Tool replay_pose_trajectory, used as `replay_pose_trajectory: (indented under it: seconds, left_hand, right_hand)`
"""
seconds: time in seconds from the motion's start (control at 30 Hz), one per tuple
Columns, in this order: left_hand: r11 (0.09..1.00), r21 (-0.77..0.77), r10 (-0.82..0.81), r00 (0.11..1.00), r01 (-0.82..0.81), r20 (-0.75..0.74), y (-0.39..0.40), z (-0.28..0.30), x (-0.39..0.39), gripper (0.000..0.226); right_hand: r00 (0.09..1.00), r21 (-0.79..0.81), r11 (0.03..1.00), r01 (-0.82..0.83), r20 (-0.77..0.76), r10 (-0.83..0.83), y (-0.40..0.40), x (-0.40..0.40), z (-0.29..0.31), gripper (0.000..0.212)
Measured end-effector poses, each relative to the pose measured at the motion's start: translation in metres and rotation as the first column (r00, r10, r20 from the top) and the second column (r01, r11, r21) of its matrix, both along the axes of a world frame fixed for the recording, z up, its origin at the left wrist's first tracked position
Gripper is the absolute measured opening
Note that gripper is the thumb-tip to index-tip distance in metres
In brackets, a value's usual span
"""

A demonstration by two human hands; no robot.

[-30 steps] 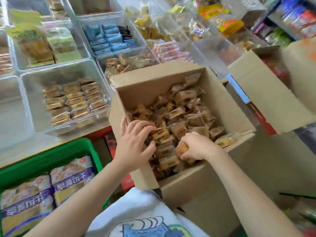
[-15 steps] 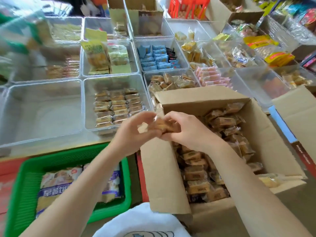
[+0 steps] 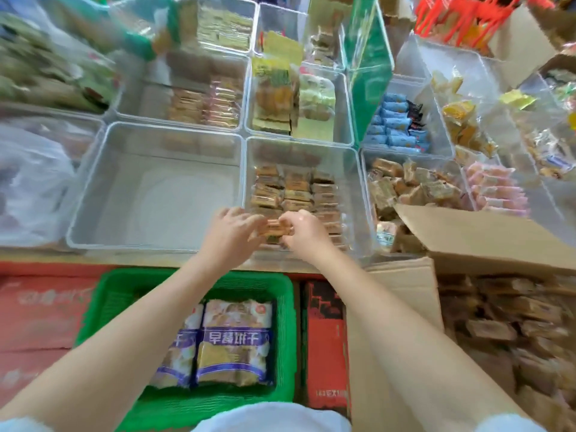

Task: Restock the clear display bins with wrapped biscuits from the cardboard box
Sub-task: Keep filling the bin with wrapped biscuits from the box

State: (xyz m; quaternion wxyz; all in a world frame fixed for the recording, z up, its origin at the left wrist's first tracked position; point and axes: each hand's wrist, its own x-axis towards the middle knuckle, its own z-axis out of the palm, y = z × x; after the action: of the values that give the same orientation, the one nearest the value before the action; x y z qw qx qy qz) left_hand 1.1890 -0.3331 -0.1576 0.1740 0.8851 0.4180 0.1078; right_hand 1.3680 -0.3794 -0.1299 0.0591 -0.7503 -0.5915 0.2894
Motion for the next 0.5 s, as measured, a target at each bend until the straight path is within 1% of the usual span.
replay_pose_trajectory:
  seconds: [0.07,0.13,0.2,0.27,0.3,0.37,0.43,0.5]
  left_hand:
    - [0.999,0.001,-0.039,0.997,0.039,-0.073,0.000,-0.020,-0.012,0.036]
    - [0.995,-0.027,-0.102,0.989,0.100,-0.104,-0.015,-0.025,-0.013,0.048]
    - [0.986,-0.096,-0.149,0.977,0.136,-0.151,-0.023,-0.031,-0.019,0.063]
    - [0.984,-0.101,-0.167,0.968,0.150,-0.189,-0.028,-0.038,-0.022,0.065]
    - [0.983,-0.100,-0.170,0.965,0.152,-0.200,-0.028,-0.040,-0.023,0.064]
    - [0.984,-0.106,-0.163,0.964,0.143,-0.210,-0.027,-0.040,-0.022,0.062]
    - [0.984,-0.117,-0.154,0.965,0.131,-0.212,-0.026,-0.038,-0.020,0.063]
    - [0.984,-0.136,-0.137,0.975,0.114,-0.177,-0.029,-0.033,-0.019,0.067]
  right_hand:
    - [1.000,-0.067,0.998,0.002,0.008,-0.001,0.009,-0.007,-0.022,0.034]
    - [0.999,-0.111,0.993,0.032,-0.020,-0.035,0.007,0.000,-0.030,0.034]
    - [0.993,-0.196,0.980,0.033,-0.106,-0.055,0.015,0.005,-0.036,0.033]
    - [0.975,-0.287,0.958,0.026,-0.205,-0.088,0.018,0.009,-0.036,0.031]
    - [0.967,-0.303,0.953,0.029,-0.234,-0.104,0.020,0.010,-0.036,0.029]
    - [0.971,-0.304,0.952,0.030,-0.216,-0.099,0.024,0.007,-0.037,0.026]
    - [0.986,-0.305,0.952,0.027,-0.147,-0.075,0.027,0.002,-0.037,0.024]
    - [0.992,-0.285,0.958,0.032,-0.105,-0.064,0.027,-0.003,-0.031,0.023]
